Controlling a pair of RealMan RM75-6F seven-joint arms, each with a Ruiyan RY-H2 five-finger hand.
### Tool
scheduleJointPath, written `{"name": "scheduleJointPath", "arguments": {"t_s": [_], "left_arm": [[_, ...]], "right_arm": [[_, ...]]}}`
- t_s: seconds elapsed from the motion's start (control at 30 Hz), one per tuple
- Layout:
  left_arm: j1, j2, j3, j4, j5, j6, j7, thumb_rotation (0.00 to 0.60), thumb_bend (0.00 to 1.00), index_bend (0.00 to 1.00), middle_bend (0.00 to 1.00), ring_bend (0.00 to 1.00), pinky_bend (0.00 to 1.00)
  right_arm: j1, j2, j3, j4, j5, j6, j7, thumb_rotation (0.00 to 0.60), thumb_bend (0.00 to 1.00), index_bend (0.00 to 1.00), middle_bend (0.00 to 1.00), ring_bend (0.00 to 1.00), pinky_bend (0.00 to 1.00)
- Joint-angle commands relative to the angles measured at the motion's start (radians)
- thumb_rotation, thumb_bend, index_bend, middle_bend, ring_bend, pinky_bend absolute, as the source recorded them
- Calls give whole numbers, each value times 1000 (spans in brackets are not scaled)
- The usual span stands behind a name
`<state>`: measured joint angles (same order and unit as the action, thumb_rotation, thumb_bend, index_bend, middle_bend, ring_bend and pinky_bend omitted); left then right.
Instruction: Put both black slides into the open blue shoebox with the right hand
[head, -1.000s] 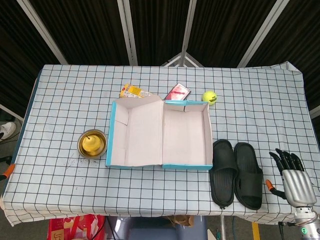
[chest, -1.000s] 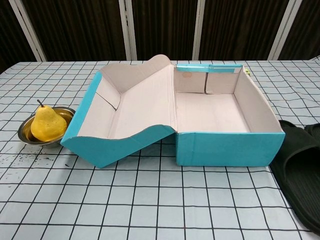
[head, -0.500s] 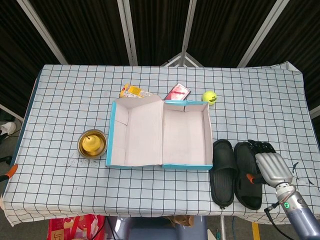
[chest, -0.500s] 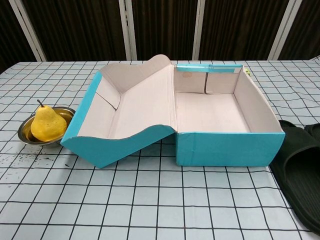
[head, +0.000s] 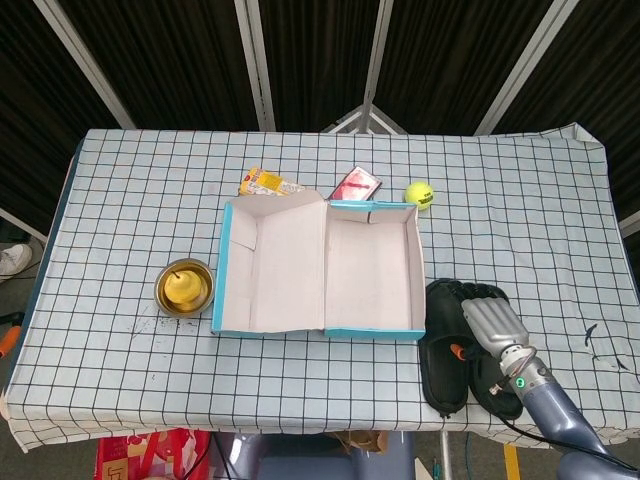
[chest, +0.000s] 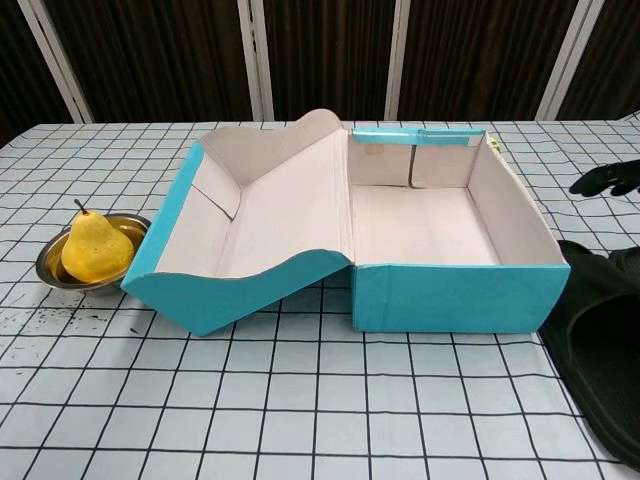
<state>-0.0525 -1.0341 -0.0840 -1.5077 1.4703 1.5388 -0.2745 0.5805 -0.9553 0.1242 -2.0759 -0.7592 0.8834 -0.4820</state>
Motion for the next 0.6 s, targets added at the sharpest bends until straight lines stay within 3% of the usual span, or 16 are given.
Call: {"name": "scheduleJointPath", "arguments": {"t_s": [0.03, 0.6], "left_arm": [[5, -1, -3, 7, 2, 9, -7, 600, 359, 0, 0, 0, 68], [4, -5, -6, 2, -15, 0, 27, 600, 359, 0, 0, 0, 68]], "right_arm": [[20, -19, -14, 14, 24, -1, -13, 600, 289, 72, 68, 52, 49], [155, -126, -56, 170, 164, -72, -11, 600, 289, 70, 68, 52, 49]]}}
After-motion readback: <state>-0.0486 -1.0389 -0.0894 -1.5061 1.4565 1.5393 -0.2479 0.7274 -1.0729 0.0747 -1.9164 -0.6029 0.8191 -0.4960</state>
